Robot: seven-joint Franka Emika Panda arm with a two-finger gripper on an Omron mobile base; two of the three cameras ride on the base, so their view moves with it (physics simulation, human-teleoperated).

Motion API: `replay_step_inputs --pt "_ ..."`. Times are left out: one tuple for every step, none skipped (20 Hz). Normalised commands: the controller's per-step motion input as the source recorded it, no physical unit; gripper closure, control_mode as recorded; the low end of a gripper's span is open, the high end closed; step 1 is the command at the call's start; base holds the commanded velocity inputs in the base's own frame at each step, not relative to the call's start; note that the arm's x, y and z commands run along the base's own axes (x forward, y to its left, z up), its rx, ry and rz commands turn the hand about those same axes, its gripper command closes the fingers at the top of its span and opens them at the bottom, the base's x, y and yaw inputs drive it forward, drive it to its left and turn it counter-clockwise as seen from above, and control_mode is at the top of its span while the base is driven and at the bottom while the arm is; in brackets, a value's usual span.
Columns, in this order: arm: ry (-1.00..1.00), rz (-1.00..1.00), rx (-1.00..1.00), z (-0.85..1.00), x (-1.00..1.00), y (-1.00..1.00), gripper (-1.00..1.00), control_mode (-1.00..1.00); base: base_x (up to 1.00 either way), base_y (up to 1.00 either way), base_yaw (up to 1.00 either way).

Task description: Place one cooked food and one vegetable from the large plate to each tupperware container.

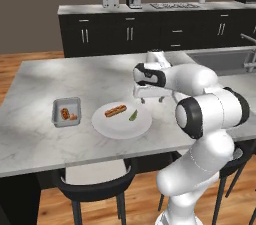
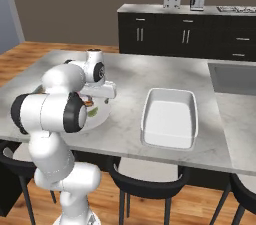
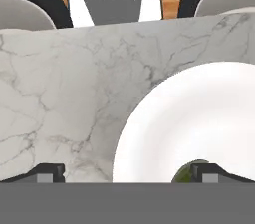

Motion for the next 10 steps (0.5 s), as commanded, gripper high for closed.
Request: replay_step_inputs --pt "0.00 -0.30 0.00 -0.33 0.96 0.76 -1.00 -1.00 0.00 0.00 0.00" --pt "0.02 -0.29 0.00 -0.32 0.91 0.66 -1.00 -1.00 0.00 0.00 0.00" --pt "0.01 -0.30 0.00 -0.34 0.75 0.71 -1.00 -1.00 0.00 0.00 0.00" --pt "0.00 -0.29 0.00 -0.36 0.65 0.75 -1.00 -1.00 0.00 0.00 0.00" --pt "0.00 -0.23 0.00 -0.36 0.49 0.77 -1.00 -1.00 0.00 0.00 0.00" --pt "0.00 -0.16 0.00 -0.53 0.49 0.54 -1.00 -1.00 0.00 0.00 0.00" --pt "0.00 -0.15 0.00 -0.71 0.32 0.24 -1.00 -1.00 0.00 0.00 0.00" --pt "-0.02 -0.15 0.00 -0.79 0.17 0.19 -1.00 -1.00 0.00 0.00 0.00" --pt "-0.04 -0.08 0.00 -0.63 0.08 0.00 -1.00 -1.00 0.00 0.00 0.00" --pt "0.00 -0.05 0.00 -0.49 0.08 0.00 -1.00 -1.00 0.00 0.00 0.00"
